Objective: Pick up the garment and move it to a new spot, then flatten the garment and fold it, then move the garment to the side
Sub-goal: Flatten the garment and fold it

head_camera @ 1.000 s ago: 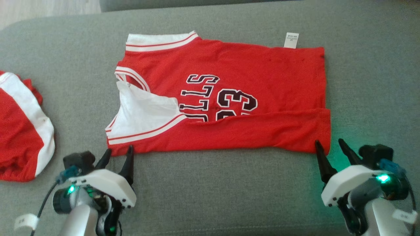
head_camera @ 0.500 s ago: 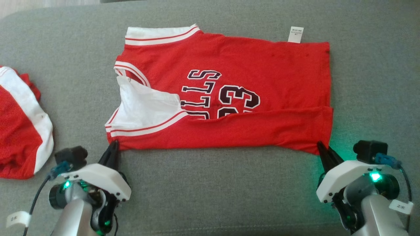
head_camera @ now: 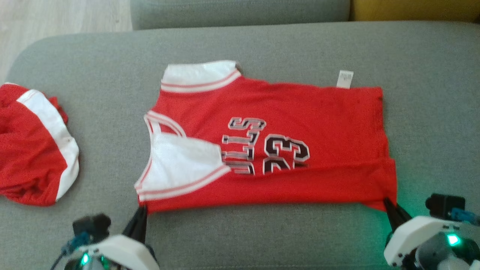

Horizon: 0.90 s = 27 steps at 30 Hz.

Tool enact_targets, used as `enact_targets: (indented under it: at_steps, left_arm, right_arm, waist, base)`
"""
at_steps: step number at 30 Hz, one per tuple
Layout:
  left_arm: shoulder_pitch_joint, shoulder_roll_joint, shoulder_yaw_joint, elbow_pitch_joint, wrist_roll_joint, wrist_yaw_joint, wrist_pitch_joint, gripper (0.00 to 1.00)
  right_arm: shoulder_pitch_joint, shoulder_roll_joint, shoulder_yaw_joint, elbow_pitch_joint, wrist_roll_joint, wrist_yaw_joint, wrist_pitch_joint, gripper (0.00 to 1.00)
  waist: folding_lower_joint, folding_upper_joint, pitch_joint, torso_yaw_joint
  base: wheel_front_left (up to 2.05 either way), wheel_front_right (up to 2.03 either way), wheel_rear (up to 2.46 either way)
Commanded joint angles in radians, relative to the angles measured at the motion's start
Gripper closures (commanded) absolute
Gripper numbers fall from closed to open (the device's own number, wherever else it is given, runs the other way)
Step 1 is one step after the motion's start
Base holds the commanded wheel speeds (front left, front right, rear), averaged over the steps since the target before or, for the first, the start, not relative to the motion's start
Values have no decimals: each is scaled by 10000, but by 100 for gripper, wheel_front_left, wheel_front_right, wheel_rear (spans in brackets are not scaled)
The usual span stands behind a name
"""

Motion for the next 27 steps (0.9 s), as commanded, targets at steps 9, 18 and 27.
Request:
enact_targets:
  at_steps: [9,18,27]
  left_arm:
    - [957,133,251,-1416,-114,510,616,0]
    - [300,413,419,-1766,738,819,-785,0]
    - [-384,709,388,-2412,1492,978,-1757,0]
  right_arm:
    - [345,-174,-74,-643,-13,75,-127,0]
    - [161,45,132,-2209,-552,75,-1832,0]
    - [105,171,469,-3795,-1121,75,-2476,0]
  waist:
    - [0,0,-468,-21]
    - [0,0,-592,-171]
    - [0,0,-812,-319]
  base:
    - [0,0,0]
    - [0,0,0]
    - [0,0,0]
